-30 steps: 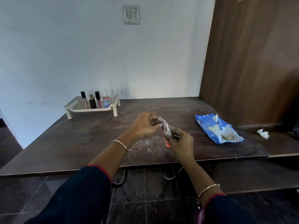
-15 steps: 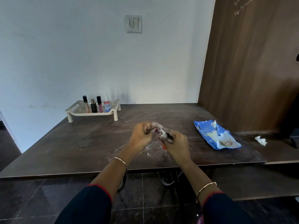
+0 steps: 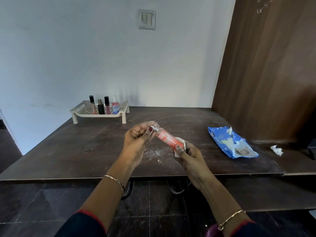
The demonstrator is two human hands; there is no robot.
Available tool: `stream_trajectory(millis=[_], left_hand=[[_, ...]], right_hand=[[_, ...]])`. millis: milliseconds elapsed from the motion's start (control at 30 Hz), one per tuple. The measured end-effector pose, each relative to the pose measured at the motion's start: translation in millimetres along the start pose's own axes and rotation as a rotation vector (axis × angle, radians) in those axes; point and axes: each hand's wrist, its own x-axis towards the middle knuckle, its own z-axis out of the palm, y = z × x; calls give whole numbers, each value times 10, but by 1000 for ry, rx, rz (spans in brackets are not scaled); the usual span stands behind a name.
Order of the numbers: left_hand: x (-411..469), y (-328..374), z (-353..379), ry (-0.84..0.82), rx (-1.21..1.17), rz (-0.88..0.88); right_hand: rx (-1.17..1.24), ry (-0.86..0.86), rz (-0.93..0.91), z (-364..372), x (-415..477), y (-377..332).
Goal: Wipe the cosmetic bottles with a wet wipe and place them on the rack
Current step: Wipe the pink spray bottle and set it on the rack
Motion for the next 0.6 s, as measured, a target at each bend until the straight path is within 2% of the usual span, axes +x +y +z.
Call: stream_trajectory(millis=[100, 167, 267, 367, 433, 533, 600], left_hand=[[-93, -30, -18, 16, -80, -1], [-196, -119, 7, 3, -15, -16], [-320, -288, 99, -102, 121, -11], [-286, -341, 152, -86, 150, 27], [-245, -370, 164, -43, 219, 65], [-248, -426, 220, -55, 399, 121], [-258, -405, 246, -45, 421, 129]], right_hand=[[99, 20, -20, 52, -17, 11], [171, 37, -18, 75, -11, 22], [218, 6, 13, 94, -39, 39], [267, -1, 74, 150, -78, 29], [361, 102, 143, 217, -62, 30], [447, 354, 275, 297, 18, 71], [455, 425, 319, 315, 51, 90]])
